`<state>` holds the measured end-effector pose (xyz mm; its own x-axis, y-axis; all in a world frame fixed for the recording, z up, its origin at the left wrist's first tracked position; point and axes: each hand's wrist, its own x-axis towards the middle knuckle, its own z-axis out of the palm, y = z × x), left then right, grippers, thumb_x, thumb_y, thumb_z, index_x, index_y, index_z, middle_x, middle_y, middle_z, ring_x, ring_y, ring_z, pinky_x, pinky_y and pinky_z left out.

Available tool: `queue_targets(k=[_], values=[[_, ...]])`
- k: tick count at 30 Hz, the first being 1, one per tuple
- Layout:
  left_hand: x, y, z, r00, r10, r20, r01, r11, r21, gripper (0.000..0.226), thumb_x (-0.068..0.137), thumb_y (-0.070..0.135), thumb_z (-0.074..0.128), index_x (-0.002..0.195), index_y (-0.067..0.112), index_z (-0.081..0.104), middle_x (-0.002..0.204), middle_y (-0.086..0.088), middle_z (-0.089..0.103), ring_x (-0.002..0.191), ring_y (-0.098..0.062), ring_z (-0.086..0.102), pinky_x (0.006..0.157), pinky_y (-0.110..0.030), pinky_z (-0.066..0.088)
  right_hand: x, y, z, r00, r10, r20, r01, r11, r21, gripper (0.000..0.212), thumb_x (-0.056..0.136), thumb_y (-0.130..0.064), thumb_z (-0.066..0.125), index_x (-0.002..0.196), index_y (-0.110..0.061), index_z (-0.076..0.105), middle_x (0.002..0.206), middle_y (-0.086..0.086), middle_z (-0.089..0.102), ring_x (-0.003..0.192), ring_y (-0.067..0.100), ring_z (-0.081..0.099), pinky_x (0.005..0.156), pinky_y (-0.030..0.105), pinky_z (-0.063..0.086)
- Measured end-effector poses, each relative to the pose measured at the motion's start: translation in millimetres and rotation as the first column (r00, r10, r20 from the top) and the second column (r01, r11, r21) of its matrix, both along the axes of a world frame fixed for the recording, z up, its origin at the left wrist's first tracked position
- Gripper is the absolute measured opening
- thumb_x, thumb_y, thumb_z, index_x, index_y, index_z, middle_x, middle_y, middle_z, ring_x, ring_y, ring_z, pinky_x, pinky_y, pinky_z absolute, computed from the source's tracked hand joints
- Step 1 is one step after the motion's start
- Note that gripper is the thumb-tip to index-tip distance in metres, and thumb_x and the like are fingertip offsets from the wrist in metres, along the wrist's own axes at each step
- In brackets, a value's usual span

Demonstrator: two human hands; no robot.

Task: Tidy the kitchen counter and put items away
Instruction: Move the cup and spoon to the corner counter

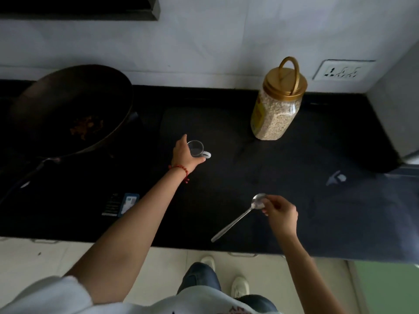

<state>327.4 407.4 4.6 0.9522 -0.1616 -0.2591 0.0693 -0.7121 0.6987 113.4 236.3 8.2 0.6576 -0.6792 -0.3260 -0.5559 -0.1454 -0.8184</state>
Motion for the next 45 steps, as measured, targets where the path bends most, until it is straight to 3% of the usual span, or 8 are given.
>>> queue_targets(k=[5,12,18,27,35,38,42,45], values=[[15,-6,-26,0.999,0.014,-0.032,-0.014,1.000,0.010,0.081,0.066,0.014,0.078,0.134,0.006,0.033,0.139,-0.015,0.043,0.129,-0.029,0.042,0.107,-0.041,0.038,-11,-2,-1,0.999,-0.051,-0.007,0.051,0.999,-0.002,0.019,0.083,-0.008,0.060,0.073,-0.024,0.062,0.063,0.000,0.065,0.068,0.023,0.065,0.075,0.040,0.053],[-13,9,-12,0.997,0.068,0.033,-0.062,0.985,-0.160,0.060,0.066,0.014,0.078,0.118,0.008,0.048,0.125,-0.011,0.056,0.116,-0.024,0.053,0.093,-0.031,0.044,-8,-3,4,0.998,-0.055,0.029,0.055,0.998,0.001,0.024,0.084,-0.007,0.060,0.072,-0.027,0.060,0.067,-0.001,0.065,0.068,0.021,0.064,0.073,0.037,0.053],[-90,48,22,0.987,0.127,0.097,-0.095,0.953,-0.287,0.060,0.063,0.013,0.080,0.115,0.012,0.052,0.117,-0.003,0.060,0.108,-0.012,0.054,0.090,-0.025,0.044,2,0,8,0.997,0.039,0.072,-0.038,0.999,-0.016,0.018,0.084,-0.007,0.060,0.075,-0.022,0.063,0.066,0.001,0.065,0.065,0.018,0.062,0.067,0.030,0.051],[-239,109,24,0.869,0.487,0.092,-0.438,0.841,-0.317,0.050,0.061,0.010,0.081,0.103,0.022,0.056,0.098,0.006,0.060,0.096,-0.010,0.055,0.076,-0.016,0.044,0,22,9,0.923,0.366,0.122,-0.362,0.931,-0.052,0.011,0.085,-0.007,0.058,0.089,-0.007,0.068,0.073,0.007,0.067,0.068,0.019,0.063,0.068,0.029,0.051],[-396,160,7,0.561,0.817,0.133,-0.790,0.576,-0.207,0.054,0.057,0.019,0.084,0.101,0.022,0.053,0.095,0.002,0.062,0.089,-0.015,0.058,0.073,-0.019,0.045,-22,85,-5,0.669,0.737,0.091,-0.731,0.675,-0.094,0.012,0.084,-0.005,0.059,0.091,-0.002,0.068,0.073,0.009,0.066,0.068,0.023,0.062,0.074,0.035,0.050],[-461,178,3,0.408,0.904,0.126,-0.892,0.424,-0.153,0.056,0.058,0.016,0.084,0.105,0.012,0.055,0.092,0.002,0.060,0.087,-0.017,0.058,0.066,-0.015,0.043,-36,127,-7,0.552,0.826,0.113,-0.821,0.562,-0.100,0.013,0.084,-0.004,0.060,0.092,0.001,0.068,0.080,0.013,0.066,0.070,0.022,0.065,0.064,0.020,0.049],[-540,204,-5,0.188,0.978,0.090,-0.972,0.198,-0.123,0.058,0.058,0.018,0.084,0.107,0.010,0.055,0.095,0.001,0.061,0.089,-0.018,0.059,0.070,-0.024,0.048,-56,195,-11,0.379,0.916,0.132,-0.907,0.396,-0.143,0.010,0.082,0.000,0.060,0.086,-0.002,0.069,0.076,0.006,0.063,0.053,-0.007,0.058,0.063,0.023,0.044],[-586,224,-11,0.014,0.998,0.061,-0.994,0.021,-0.112,0.056,0.058,0.017,0.083,0.106,0.010,0.055,0.097,-0.003,0.064,0.088,-0.021,0.060,0.072,-0.027,0.048,-70,250,-18,0.240,0.961,0.141,-0.944,0.264,-0.197,0.010,0.081,-0.002,0.061,0.077,-0.010,0.067,0.076,0.009,0.065,0.060,0.003,0.058,0.062,0.007,0.042]])
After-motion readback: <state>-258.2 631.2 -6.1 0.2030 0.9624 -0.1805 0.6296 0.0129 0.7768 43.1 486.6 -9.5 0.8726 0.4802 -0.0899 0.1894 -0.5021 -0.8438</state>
